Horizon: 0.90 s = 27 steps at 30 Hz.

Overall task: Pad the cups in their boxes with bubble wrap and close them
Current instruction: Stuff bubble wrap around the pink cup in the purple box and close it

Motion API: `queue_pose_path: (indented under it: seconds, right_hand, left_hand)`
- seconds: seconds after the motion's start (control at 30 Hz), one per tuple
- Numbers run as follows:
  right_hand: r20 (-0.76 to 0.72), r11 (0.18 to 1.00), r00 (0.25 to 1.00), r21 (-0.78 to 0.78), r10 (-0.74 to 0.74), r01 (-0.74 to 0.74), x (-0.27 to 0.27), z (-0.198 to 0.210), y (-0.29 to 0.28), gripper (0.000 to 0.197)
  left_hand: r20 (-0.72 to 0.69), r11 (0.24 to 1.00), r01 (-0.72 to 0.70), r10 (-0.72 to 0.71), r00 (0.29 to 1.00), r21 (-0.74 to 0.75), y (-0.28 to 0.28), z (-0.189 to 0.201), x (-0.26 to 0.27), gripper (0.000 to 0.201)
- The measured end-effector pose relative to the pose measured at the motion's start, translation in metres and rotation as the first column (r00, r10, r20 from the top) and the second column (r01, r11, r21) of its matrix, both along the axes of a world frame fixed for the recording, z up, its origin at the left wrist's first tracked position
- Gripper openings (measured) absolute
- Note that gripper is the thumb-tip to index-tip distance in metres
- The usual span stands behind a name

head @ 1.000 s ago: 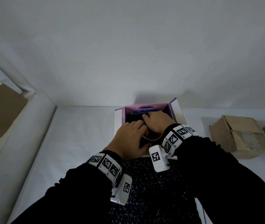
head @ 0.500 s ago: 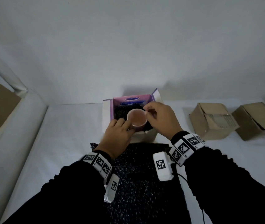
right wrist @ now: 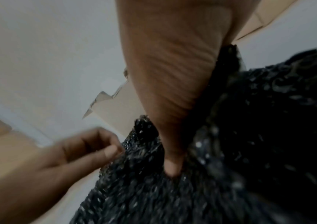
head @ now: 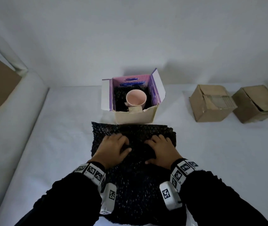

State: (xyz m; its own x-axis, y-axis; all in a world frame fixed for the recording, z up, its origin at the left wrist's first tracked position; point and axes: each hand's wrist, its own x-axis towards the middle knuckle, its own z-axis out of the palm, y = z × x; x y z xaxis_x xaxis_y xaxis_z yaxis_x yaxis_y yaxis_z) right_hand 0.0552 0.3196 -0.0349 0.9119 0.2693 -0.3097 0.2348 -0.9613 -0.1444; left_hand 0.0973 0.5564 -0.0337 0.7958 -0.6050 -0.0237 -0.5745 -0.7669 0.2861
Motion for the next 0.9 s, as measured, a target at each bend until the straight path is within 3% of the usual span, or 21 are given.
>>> queue_pose_path:
  seconds: [0.07, 0.17, 0.27, 0.33, 0.37, 0.43, 0.5, 0.6, 0.7, 0.73, 0.77, 0.87, 0.9]
  right_hand:
    - [0.074, 0.998, 0.997, 0.055, -0.029, 0.025, 0.005, 0.003, -0.002, 0.051]
    - [0.153, 0.951, 0.973, 0.284, -0.173, 0.124, 0.013, 0.015, -0.009, 0.039]
    - [0.163, 0.806, 0.914, 0.544, -0.373, 0.232, 0.025, 0.037, -0.014, 0.022]
    - [0.2, 0.742, 0.866, 0.623, -0.458, 0.249, 0.032, 0.055, -0.015, 0.019]
    - [0.224, 0.71, 0.846, 0.665, -0.484, 0.23, 0.036, 0.064, -0.014, 0.023]
    - [0.253, 0.631, 0.806, 0.754, -0.535, 0.181, 0.042, 0.08, -0.009, 0.037]
    - [0.269, 0.558, 0.772, 0.819, -0.576, 0.131, 0.048, 0.093, 0.002, 0.043]
    - [0.234, 0.489, 0.787, 0.867, -0.572, 0.098, 0.056, 0.112, 0.022, 0.035]
    - [0.008, 0.233, 0.924, 0.969, -0.381, 0.088, 0.059, 0.135, 0.033, 0.039]
    - [-0.009, 0.199, 0.947, 0.977, -0.32, 0.077, 0.061, 0.142, 0.031, 0.042]
    - [0.034, 0.249, 0.956, 0.968, -0.291, 0.041, 0.064, 0.147, 0.028, 0.045]
    - [0.261, 0.516, 0.917, 0.853, -0.302, -0.073, 0.079, 0.156, 0.012, 0.049]
    - [0.298, 0.537, 0.893, 0.84, -0.337, -0.077, 0.085, 0.158, 0.007, 0.047]
  left_hand:
    - [-0.214, 1.0, 0.012, -0.006, 0.977, 0.025, 0.006, -0.009, -0.007, 0.068]
    - [-0.268, 0.996, -0.065, 0.046, 0.962, -0.065, 0.009, -0.009, -0.013, 0.088]
    - [-0.279, 0.988, -0.09, 0.053, 0.959, -0.122, 0.008, -0.001, -0.01, 0.078]
    - [-0.271, 0.951, -0.149, 0.073, 0.96, -0.272, 0.004, 0.01, -0.009, 0.052]
    - [-0.303, 0.9, -0.203, 0.084, 0.949, -0.387, -0.001, 0.019, -0.009, 0.04]
    - [-0.453, 0.727, -0.339, 0.043, 0.891, -0.598, -0.016, 0.043, -0.007, 0.038]
    - [-0.566, 0.56, -0.464, -0.011, 0.824, -0.686, -0.034, 0.066, 0.001, 0.046]
    - [-0.596, 0.381, -0.552, 0.002, 0.803, -0.742, -0.055, 0.095, 0.018, 0.032]
    - [-0.586, 0.332, -0.557, 0.015, 0.81, -0.761, -0.061, 0.118, 0.036, 0.028]
    - [-0.588, 0.338, -0.554, -0.001, 0.809, -0.761, -0.06, 0.124, 0.041, 0.026]
    - [-0.597, 0.352, -0.552, -0.023, 0.802, -0.756, -0.059, 0.13, 0.047, 0.024]
    - [-0.62, 0.464, -0.527, -0.06, 0.783, -0.712, -0.055, 0.144, 0.063, 0.026]
    - [-0.623, 0.497, -0.518, -0.06, 0.78, -0.696, -0.053, 0.147, 0.067, 0.029]
